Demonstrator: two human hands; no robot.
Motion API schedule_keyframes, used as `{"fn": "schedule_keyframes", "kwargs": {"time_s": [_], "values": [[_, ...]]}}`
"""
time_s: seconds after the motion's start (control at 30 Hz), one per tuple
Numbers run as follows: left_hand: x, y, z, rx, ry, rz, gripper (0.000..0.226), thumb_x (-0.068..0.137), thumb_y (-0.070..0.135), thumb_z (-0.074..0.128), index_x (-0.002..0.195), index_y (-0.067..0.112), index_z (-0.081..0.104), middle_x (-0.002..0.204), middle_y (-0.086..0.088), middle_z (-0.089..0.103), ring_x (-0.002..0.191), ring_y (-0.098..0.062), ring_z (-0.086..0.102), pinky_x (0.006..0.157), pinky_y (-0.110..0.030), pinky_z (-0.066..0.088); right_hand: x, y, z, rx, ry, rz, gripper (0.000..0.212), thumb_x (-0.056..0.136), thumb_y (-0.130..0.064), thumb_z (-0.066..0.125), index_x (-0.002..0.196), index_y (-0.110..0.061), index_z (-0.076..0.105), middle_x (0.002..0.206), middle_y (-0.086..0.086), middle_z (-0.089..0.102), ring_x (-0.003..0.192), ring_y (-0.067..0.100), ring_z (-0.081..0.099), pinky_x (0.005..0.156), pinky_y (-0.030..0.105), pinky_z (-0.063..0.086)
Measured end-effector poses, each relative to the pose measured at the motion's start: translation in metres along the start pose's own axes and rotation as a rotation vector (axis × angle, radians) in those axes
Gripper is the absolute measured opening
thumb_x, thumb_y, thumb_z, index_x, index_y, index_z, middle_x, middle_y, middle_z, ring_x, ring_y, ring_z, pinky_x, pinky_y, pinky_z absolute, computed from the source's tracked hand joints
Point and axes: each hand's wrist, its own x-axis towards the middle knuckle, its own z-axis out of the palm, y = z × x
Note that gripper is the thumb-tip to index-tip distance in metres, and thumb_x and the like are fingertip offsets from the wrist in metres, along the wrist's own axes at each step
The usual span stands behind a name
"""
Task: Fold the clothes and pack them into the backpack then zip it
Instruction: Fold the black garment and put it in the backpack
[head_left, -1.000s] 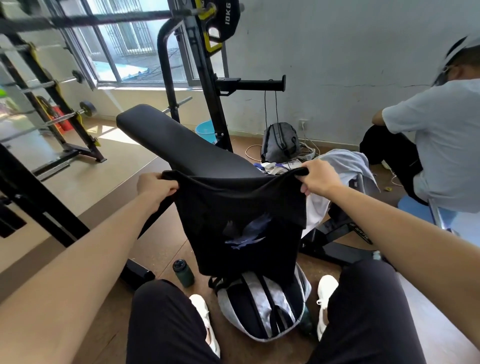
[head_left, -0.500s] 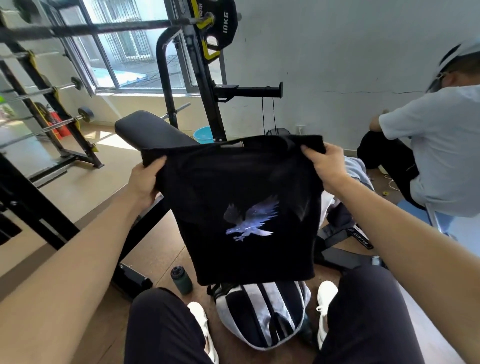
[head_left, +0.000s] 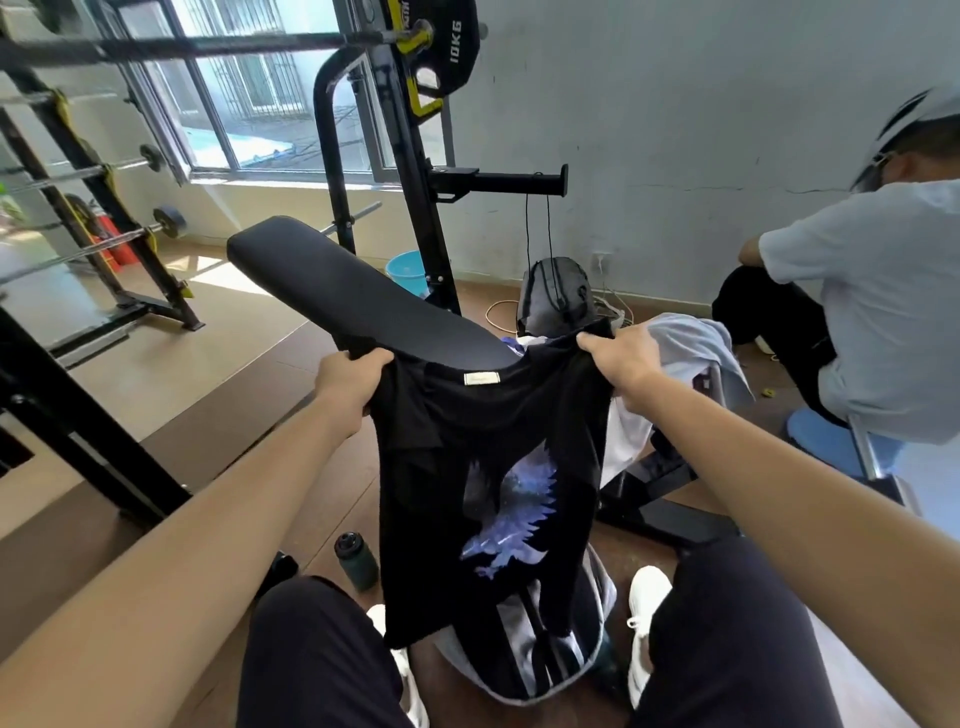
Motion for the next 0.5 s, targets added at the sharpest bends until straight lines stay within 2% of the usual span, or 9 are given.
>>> {"fn": "schedule_keyframes", "kwargs": {"time_s": [0.07,0.1,0.2,0.27,0.37,0.43,0.5], "values": [[-0.015,0.006,0.012,-0.006,-0.041,0.01,0.03,0.087,0.034,0.072,0.11,0.016,0.065,0.11,-0.005,0.068,0.103,-0.027,0.064,0.088,-0.042,0.059,-0.004,-0.007,0.008,0.054,-0.043,-0.012,0.038,0.084,-0.043,0.073,0.084,-0.004,0.073,0.089,0.012,0.074,0.089,0.032,0.071,0.083,0.052,0.06],[-0.022,0.01,0.018,-0.008,-0.064,0.022,0.025,0.089,0.033,0.072,0.107,0.018,0.064,0.108,-0.005,0.067,0.102,-0.025,0.063,0.086,-0.042,0.06,-0.008,-0.013,0.012,0.075,-0.064,-0.033,0.039,0.084,-0.045,0.073,0.081,-0.006,0.074,0.087,0.012,0.074,0.089,0.031,0.072,0.082,0.052,0.061],[-0.047,0.022,0.035,-0.036,-0.158,0.076,0.013,0.093,0.027,0.071,0.102,0.019,0.064,0.099,-0.001,0.066,0.089,-0.019,0.063,0.061,-0.031,0.056,-0.027,-0.029,0.021,0.077,-0.104,-0.184,0.043,0.089,-0.047,0.071,0.074,-0.006,0.072,0.079,0.011,0.073,0.08,0.023,0.07,0.075,0.041,0.059],[-0.063,0.029,0.045,-0.051,-0.25,0.106,0.01,0.094,0.025,0.07,0.1,0.017,0.069,0.096,-0.003,0.07,0.086,-0.019,0.068,0.052,-0.028,0.056,-0.048,-0.039,0.026,0.035,-0.237,-0.352,0.035,0.092,-0.045,0.069,0.077,-0.014,0.073,0.078,0.002,0.074,0.079,0.017,0.07,0.075,0.035,0.056],[-0.076,0.031,0.057,-0.043,-0.381,0.131,0.018,0.097,0.023,0.065,0.1,0.009,0.076,0.094,-0.009,0.075,0.082,-0.02,0.073,0.058,-0.029,0.059,-0.074,-0.038,0.033,0.018,-0.54,-0.512,0.016,0.086,-0.032,0.076,0.096,-0.021,0.073,0.088,-0.008,0.074,0.086,0.008,0.07,0.079,0.029,0.056],[-0.079,0.028,0.057,-0.021,-0.439,0.138,0.02,0.098,0.02,0.062,0.098,0.007,0.077,0.089,-0.009,0.075,0.081,-0.019,0.072,0.062,-0.031,0.059,-0.08,-0.028,0.034,-0.045,-0.55,-0.632,0.026,0.079,-0.023,0.084,0.101,-0.021,0.07,0.085,-0.015,0.068,0.081,-0.001,0.064,0.075,0.019,0.049],[-0.082,0.025,0.054,0.043,-0.522,0.126,0.023,0.098,0.025,0.06,0.1,0.009,0.076,0.091,-0.006,0.075,0.086,-0.018,0.072,0.071,-0.031,0.059,-0.079,-0.02,0.032,-0.089,-0.488,-0.725,0.031,0.078,-0.022,0.085,0.105,-0.02,0.07,0.086,-0.017,0.067,0.081,-0.001,0.063,0.074,0.018,0.048]]}}
